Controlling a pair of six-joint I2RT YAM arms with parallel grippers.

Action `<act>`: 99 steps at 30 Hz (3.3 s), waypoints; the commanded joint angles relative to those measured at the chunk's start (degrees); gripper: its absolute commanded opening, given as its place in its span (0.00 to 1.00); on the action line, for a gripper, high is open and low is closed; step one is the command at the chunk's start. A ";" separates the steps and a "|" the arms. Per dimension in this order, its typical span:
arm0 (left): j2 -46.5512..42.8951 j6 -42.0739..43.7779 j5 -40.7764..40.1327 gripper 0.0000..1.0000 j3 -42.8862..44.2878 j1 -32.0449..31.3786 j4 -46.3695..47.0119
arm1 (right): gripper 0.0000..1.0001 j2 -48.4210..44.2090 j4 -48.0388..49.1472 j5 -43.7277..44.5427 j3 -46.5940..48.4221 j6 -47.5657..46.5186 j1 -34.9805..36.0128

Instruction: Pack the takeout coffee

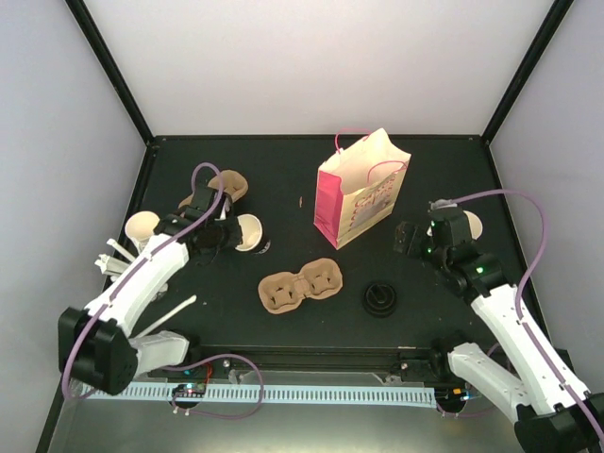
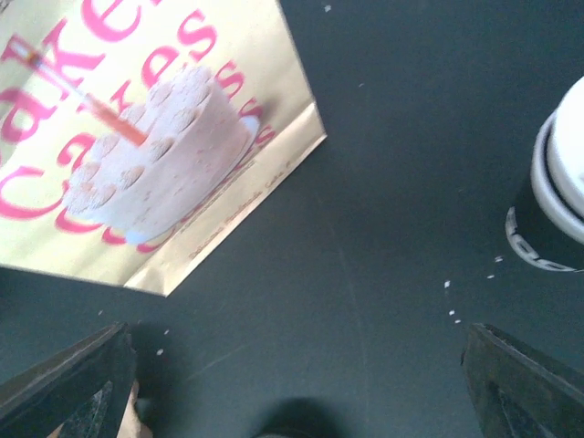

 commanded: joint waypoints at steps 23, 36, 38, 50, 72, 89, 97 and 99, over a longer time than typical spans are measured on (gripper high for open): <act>-13.78 -5.15 2.22 0.01 -3.15 -23.65 -16.87 | 0.99 7.23 -3.10 11.53 6.08 3.53 -8.58; -13.70 -3.93 -10.90 0.02 -1.81 -11.57 -12.35 | 0.97 7.50 -0.25 -6.07 3.65 -6.47 -8.28; -13.26 -3.76 -11.27 0.03 -2.79 -8.66 -10.68 | 0.95 9.47 -1.53 -10.57 4.28 -8.27 -6.76; -3.96 -3.30 -7.99 0.05 -5.85 2.57 -6.49 | 0.92 21.98 5.72 -4.75 4.16 2.71 30.82; -17.05 0.44 -10.05 0.63 3.42 4.37 -11.04 | 0.79 53.95 5.53 2.19 20.75 6.03 42.40; -24.28 7.43 -9.11 0.76 4.73 4.37 -0.32 | 0.47 53.34 7.88 1.04 20.26 5.22 42.35; -21.90 9.06 -4.50 0.77 7.28 4.31 1.45 | 0.42 45.74 5.56 4.53 19.55 4.05 42.27; -21.32 9.02 -2.02 0.77 7.35 4.29 3.28 | 0.41 43.26 4.77 5.62 19.65 3.65 42.30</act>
